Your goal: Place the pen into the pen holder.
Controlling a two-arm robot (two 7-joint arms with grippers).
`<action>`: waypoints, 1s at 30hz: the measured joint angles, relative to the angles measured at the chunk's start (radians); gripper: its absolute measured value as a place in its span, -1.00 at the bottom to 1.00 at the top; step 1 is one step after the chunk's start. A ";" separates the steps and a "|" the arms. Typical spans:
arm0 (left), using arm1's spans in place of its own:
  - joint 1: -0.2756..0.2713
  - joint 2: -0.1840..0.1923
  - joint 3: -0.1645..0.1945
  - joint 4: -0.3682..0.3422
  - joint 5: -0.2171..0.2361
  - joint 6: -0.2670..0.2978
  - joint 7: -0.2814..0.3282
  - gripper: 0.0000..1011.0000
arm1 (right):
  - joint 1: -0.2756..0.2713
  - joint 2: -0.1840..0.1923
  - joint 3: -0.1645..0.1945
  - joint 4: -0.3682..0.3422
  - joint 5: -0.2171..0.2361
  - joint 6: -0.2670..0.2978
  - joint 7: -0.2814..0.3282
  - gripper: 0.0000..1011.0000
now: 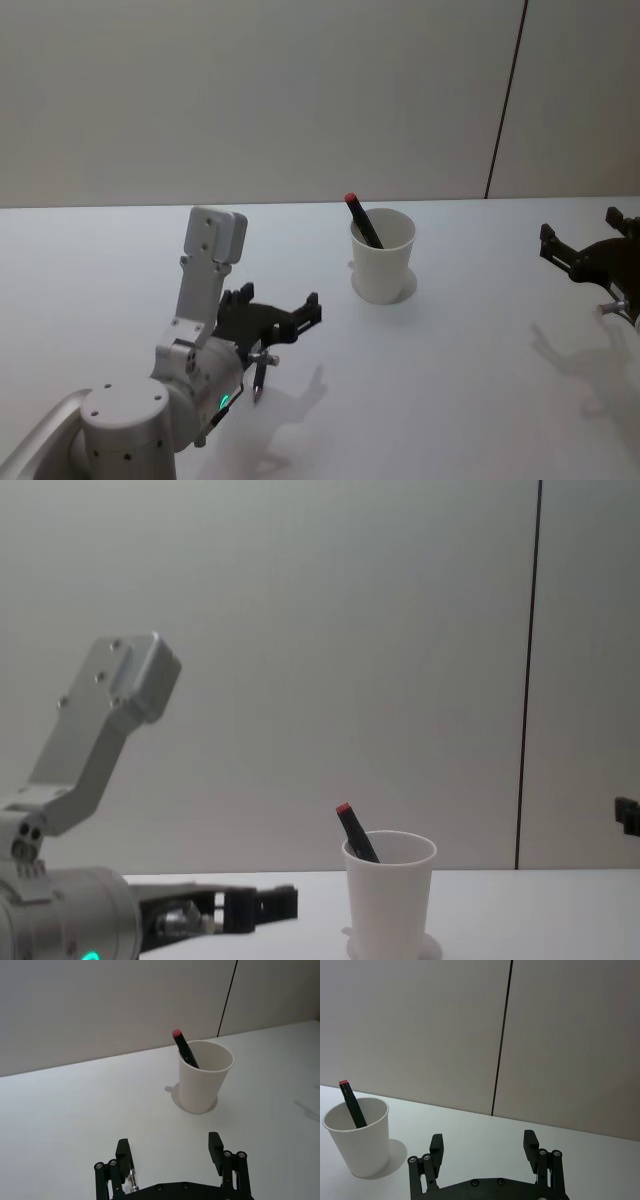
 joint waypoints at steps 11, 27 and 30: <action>-0.001 -0.001 -0.003 0.024 -0.009 0.091 -0.009 0.98 | 0.000 0.000 0.000 0.000 0.000 0.000 0.000 0.98; -0.018 -0.001 -0.016 0.095 0.019 0.158 -0.034 0.98 | 0.000 0.000 0.000 0.000 0.000 0.000 0.000 0.98; -0.021 -0.002 -0.017 0.106 0.023 0.161 -0.037 0.98 | 0.000 0.000 0.000 0.000 0.000 0.000 0.000 0.98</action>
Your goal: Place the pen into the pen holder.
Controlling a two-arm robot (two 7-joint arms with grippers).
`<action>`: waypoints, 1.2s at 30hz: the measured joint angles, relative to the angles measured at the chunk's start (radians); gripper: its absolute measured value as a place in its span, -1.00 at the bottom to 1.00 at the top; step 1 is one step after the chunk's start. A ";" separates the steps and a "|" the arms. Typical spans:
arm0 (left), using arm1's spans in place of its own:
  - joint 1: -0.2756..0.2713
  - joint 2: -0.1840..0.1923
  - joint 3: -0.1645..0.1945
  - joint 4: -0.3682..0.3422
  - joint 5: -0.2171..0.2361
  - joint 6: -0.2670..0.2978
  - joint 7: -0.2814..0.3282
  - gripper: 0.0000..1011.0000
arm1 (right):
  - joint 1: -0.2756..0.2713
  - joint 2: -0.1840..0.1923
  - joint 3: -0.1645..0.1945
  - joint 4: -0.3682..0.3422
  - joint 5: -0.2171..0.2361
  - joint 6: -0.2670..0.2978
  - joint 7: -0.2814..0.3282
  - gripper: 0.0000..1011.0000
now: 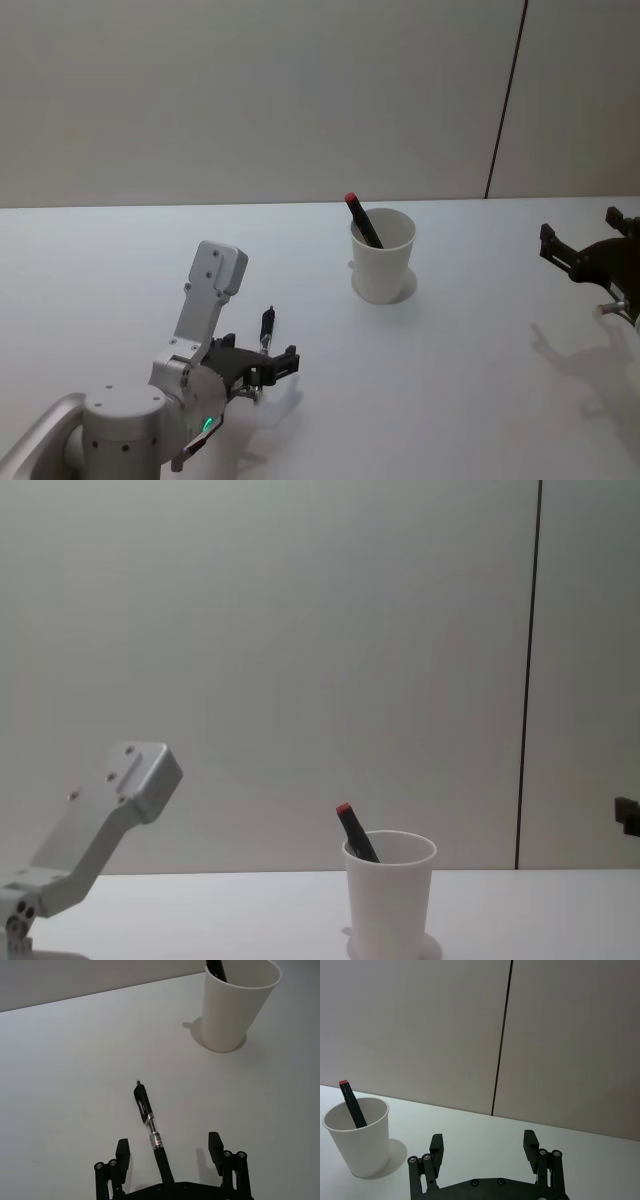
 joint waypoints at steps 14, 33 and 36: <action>-0.020 -0.012 -0.009 0.062 0.026 0.001 -0.018 0.98 | 0.000 0.000 0.000 0.000 0.000 0.000 0.000 0.98; -0.058 -0.037 -0.009 0.138 0.074 0.007 -0.076 0.98 | 0.000 0.000 0.000 0.000 0.000 0.000 0.000 0.98; -0.060 -0.039 -0.009 0.143 0.077 0.011 -0.079 0.98 | 0.000 0.000 0.000 0.000 0.000 0.000 0.000 0.98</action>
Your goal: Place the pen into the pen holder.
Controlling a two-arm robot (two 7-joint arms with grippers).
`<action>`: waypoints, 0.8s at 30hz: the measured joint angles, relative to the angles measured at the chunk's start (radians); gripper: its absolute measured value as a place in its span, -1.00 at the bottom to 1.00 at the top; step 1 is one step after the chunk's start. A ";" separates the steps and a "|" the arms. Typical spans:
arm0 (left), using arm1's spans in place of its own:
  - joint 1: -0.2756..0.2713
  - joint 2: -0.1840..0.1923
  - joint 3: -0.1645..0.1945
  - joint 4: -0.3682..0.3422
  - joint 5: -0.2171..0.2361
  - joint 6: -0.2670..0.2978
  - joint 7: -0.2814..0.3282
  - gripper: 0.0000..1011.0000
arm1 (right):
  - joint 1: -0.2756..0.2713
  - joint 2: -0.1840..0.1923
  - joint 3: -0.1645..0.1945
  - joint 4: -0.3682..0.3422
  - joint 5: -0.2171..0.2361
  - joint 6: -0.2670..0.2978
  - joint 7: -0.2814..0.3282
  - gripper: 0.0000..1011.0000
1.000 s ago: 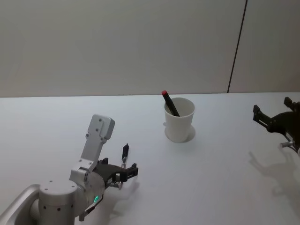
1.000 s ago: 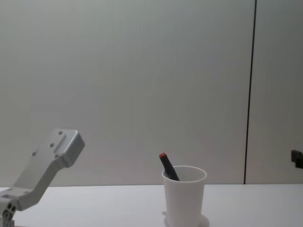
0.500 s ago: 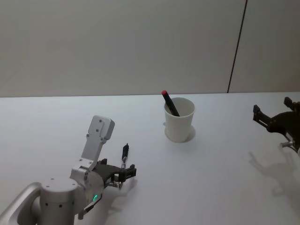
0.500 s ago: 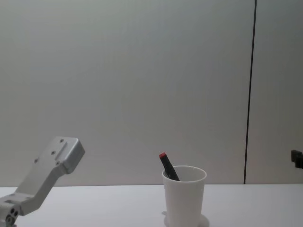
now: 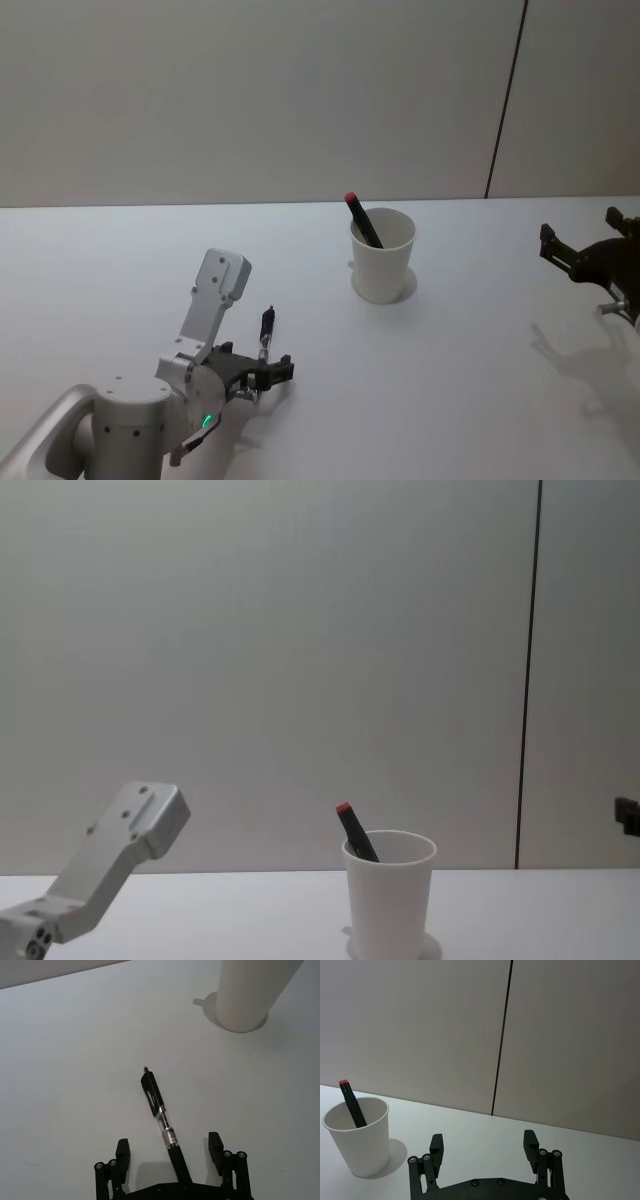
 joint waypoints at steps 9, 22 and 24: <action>-0.003 -0.007 0.000 0.011 0.006 0.016 -0.004 0.74 | 0.000 0.000 0.000 0.000 0.000 0.000 0.000 0.98; 0.000 -0.013 -0.002 0.009 0.007 0.029 0.009 -0.05 | 0.000 0.000 0.000 0.000 0.000 0.000 0.000 0.98; 0.001 -0.014 -0.003 0.008 0.007 0.031 0.011 -0.18 | 0.000 0.000 0.000 0.000 0.000 0.000 0.000 0.98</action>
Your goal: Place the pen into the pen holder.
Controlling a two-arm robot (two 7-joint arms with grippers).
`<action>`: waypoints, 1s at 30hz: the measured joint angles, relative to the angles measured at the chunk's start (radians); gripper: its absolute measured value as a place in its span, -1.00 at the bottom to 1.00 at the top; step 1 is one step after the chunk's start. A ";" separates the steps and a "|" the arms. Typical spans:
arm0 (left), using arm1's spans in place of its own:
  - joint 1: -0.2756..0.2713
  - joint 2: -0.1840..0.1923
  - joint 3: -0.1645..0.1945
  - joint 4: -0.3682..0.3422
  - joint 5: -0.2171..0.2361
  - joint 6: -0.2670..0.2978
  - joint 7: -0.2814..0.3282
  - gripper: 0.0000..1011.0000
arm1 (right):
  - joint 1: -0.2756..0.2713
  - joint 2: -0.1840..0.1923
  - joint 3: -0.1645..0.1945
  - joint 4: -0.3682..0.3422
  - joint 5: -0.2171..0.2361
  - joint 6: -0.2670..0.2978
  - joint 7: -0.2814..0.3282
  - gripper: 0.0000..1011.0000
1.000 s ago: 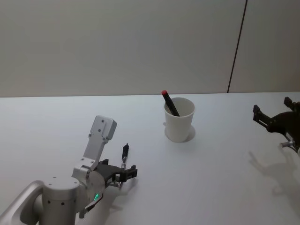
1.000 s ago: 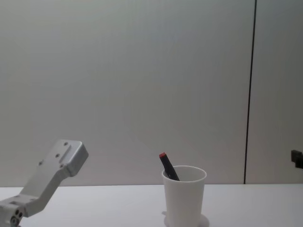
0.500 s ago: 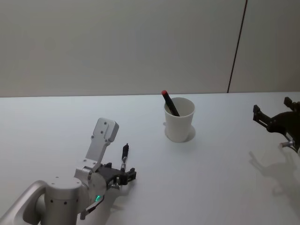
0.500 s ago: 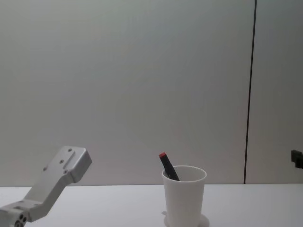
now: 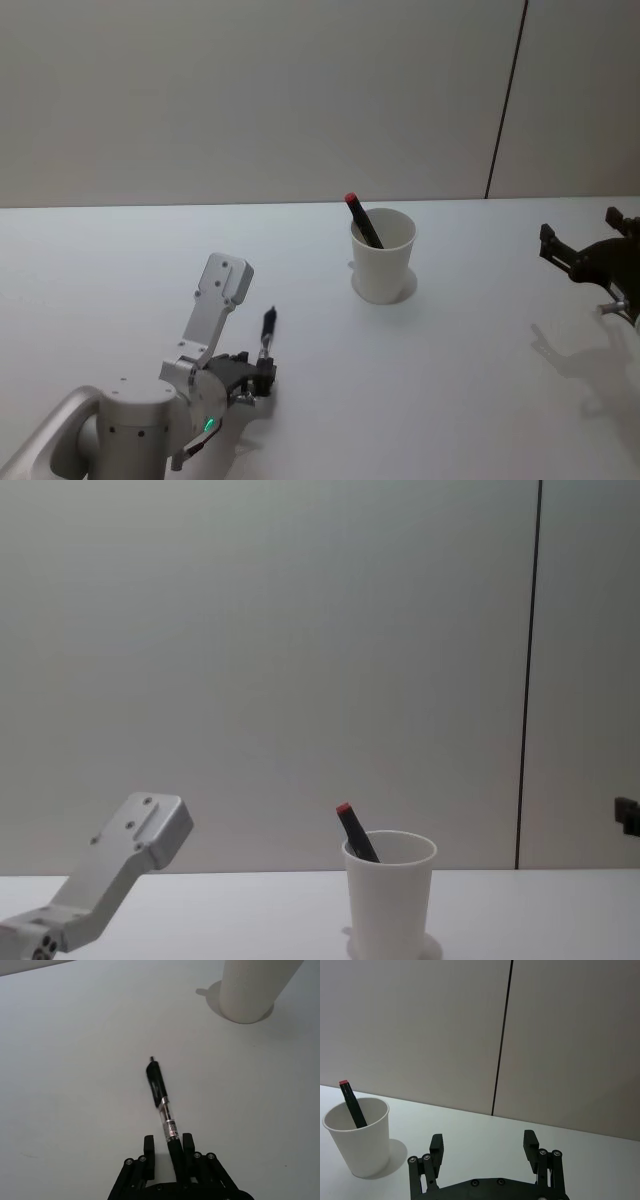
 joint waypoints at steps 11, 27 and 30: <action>0.006 -0.002 -0.003 -0.006 0.000 0.005 0.007 -0.73 | 0.000 0.000 0.000 0.000 0.000 0.000 0.000 0.98; 0.017 0.004 -0.014 -0.036 0.026 -0.038 0.014 -0.74 | 0.000 0.000 0.000 0.000 0.000 0.000 0.000 0.98; 0.018 0.006 -0.015 -0.043 0.032 -0.053 0.013 -0.74 | 0.000 0.000 0.000 0.000 0.000 0.000 0.000 0.98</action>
